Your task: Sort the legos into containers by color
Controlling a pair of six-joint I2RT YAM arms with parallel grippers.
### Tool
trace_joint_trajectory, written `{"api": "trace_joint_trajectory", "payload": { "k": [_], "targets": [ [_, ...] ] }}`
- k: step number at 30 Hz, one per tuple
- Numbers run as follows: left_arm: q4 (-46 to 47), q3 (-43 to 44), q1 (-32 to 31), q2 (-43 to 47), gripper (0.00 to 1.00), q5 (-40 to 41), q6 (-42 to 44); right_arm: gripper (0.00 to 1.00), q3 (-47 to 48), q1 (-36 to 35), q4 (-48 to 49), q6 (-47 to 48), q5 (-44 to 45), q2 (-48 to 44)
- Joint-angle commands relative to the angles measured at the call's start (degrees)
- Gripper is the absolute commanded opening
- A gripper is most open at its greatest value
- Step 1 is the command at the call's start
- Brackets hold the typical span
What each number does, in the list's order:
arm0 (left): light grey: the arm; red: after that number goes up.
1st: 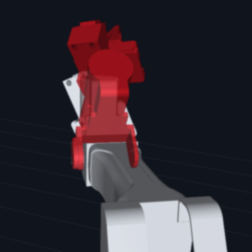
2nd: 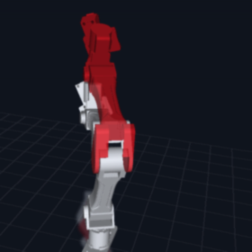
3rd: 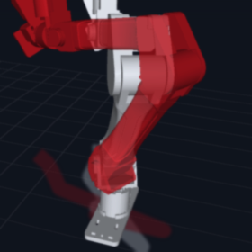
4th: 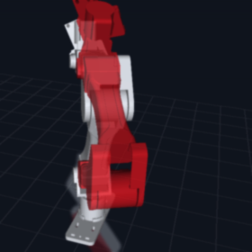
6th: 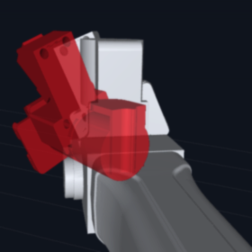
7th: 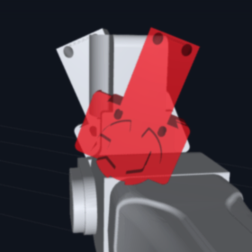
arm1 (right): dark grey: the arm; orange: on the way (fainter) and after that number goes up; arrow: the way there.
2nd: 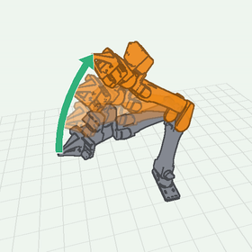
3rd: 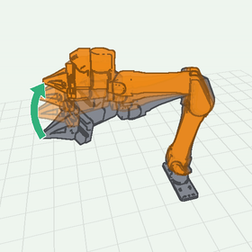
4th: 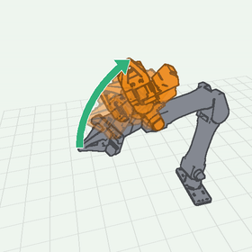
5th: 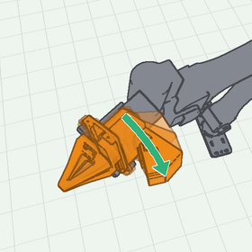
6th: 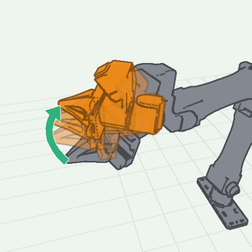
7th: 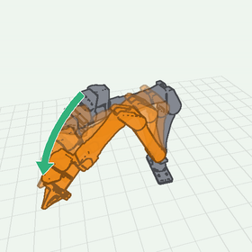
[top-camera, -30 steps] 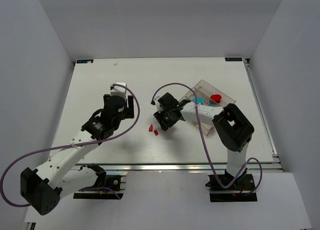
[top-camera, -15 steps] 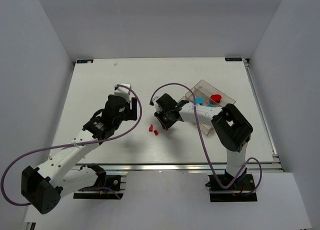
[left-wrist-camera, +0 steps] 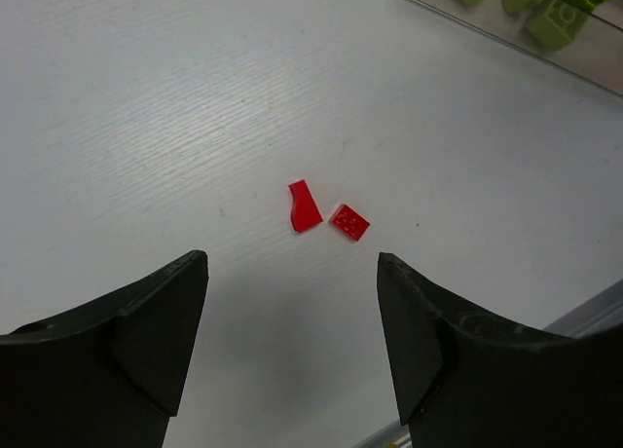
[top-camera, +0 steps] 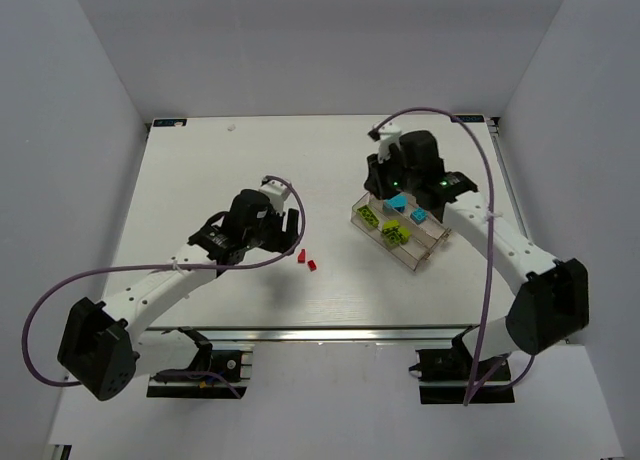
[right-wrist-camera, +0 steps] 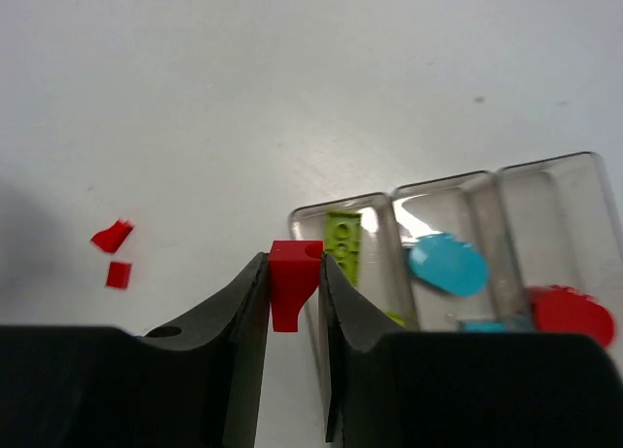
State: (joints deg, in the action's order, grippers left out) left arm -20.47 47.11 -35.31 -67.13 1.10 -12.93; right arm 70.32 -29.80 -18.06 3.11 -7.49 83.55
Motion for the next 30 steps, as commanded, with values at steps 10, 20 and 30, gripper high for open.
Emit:
{"api": "trace_joint_trajectory", "payload": {
  "k": [10, 20, 30],
  "targets": [
    [-0.9, 3.9, 0.2, -8.3, 0.82, -10.1, -1.7, 0.0, 5.3, 21.7, -1.2, 5.1, 1.6, 10.2],
    [-1.2, 4.3, 0.2, -10.5, 0.88, -10.0, -2.3, 0.0, 10.2, 24.0, -1.5, 7.9, 5.5, 19.3],
    [-1.9, 5.3, 0.2, -13.2, 0.89, -10.5, -3.3, 0.69, 13.6, 25.8, -5.6, 6.5, 1.3, 22.6]
  ]
}}
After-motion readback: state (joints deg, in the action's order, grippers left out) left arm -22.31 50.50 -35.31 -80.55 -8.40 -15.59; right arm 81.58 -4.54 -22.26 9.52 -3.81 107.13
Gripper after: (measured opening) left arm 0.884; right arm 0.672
